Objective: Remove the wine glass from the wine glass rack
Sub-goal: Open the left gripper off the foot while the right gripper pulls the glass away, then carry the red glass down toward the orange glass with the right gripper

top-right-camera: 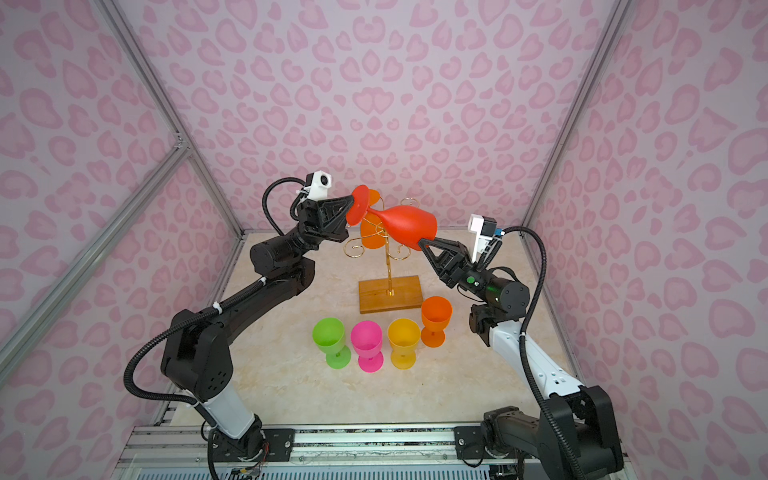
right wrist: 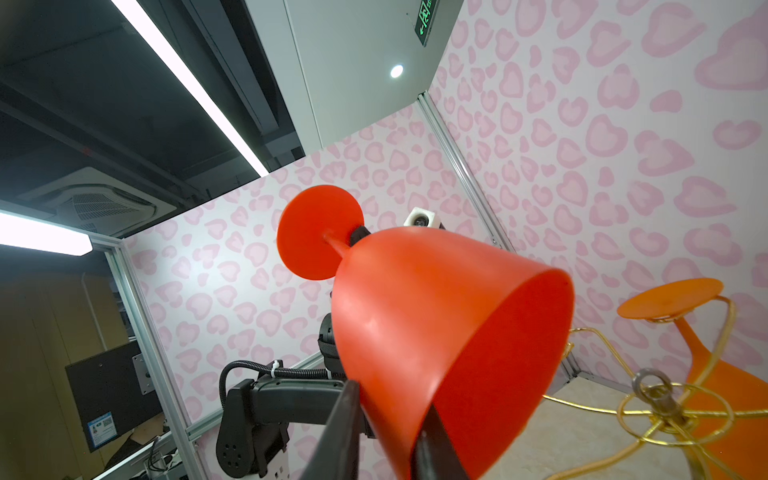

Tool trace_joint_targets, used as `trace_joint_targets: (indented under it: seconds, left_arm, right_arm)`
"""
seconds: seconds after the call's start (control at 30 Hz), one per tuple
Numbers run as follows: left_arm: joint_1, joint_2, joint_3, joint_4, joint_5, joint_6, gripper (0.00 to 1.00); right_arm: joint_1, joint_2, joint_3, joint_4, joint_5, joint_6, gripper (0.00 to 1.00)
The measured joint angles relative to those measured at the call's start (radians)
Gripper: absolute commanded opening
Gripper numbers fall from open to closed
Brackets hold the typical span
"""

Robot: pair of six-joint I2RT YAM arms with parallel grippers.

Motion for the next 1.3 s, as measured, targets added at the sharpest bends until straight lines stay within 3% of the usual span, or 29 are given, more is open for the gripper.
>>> trace_joint_targets:
  seconds: [0.43, 0.77, 0.83, 0.97, 1.07, 1.3]
  left_arm:
    - [-0.001, 0.012, 0.005, -0.031, -0.021, 0.000, 0.24]
    - [-0.002, 0.012, 0.004, -0.026, -0.005, 0.000, 0.35]
    - [-0.003, 0.011, 0.002, -0.025, -0.002, 0.000, 0.42]
    - [-0.003, 0.011, 0.000, -0.024, 0.012, 0.000, 0.48]
    - [-0.002, 0.007, -0.003, -0.024, 0.027, 0.004, 0.53]
    - [-0.003, -0.016, -0.017, -0.033, 0.063, 0.068, 0.56]
  right_arm:
    - [0.003, -0.014, 0.006, 0.091, -0.007, 0.029, 0.04]
    - [-0.010, -0.058, 0.019, 0.010, 0.016, 0.011, 0.00]
    - [-0.019, -0.082, 0.021, -0.032, 0.022, -0.009, 0.00]
    - [-0.041, -0.163, 0.044, -0.208, 0.040, -0.103, 0.00]
    - [-0.049, -0.242, 0.091, -0.446, 0.076, -0.241, 0.00]
    - [-0.076, -0.372, 0.208, -1.018, 0.272, -0.581, 0.00]
